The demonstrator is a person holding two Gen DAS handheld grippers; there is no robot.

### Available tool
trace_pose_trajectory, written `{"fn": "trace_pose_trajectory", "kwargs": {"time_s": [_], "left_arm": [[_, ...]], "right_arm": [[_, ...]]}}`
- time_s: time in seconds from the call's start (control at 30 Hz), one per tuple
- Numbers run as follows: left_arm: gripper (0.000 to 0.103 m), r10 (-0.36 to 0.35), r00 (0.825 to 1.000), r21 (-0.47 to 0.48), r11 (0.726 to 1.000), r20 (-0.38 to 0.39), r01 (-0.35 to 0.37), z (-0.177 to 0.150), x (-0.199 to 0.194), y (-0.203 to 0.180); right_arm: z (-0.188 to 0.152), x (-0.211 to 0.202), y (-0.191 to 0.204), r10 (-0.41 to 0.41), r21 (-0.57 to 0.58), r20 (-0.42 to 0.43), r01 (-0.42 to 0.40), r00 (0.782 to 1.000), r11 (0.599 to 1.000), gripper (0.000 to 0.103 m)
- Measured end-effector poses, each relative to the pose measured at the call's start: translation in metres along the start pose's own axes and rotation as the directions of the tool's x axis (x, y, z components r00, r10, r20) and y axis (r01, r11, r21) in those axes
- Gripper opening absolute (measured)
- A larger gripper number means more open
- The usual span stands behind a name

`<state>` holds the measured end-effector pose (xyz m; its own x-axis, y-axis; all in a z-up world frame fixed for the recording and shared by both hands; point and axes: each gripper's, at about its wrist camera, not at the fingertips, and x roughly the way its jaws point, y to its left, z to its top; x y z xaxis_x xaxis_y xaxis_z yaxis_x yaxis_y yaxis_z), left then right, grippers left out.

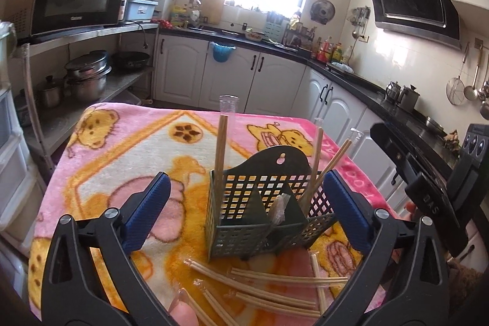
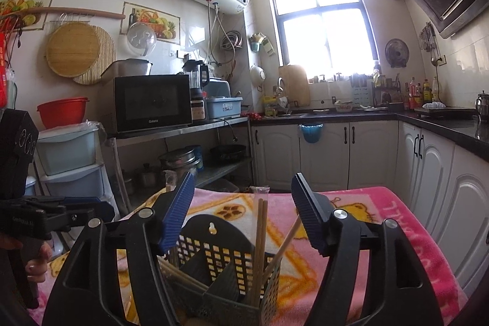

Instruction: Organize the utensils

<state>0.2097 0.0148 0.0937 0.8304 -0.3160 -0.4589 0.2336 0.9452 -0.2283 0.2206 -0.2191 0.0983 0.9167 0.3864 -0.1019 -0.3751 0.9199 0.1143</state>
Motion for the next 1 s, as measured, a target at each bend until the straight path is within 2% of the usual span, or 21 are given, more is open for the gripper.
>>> {"fn": "trace_pose_trajectory", "kwargs": {"time_s": [0.5,1.0], "left_arm": [[0.092,0.052,0.998,-0.015,0.999,0.028,-0.052,-0.020,-0.028,0.005],[0.092,0.085,0.996,-0.052,0.995,-0.029,-0.087,-0.043,-0.032,0.023]], "right_arm": [[-0.009,-0.030,0.016,0.023,-0.021,-0.063,-0.025,0.998,0.999,0.076],[-0.030,-0.044,0.033,0.072,-0.069,-0.181,-0.086,0.981,0.994,0.076]]}}
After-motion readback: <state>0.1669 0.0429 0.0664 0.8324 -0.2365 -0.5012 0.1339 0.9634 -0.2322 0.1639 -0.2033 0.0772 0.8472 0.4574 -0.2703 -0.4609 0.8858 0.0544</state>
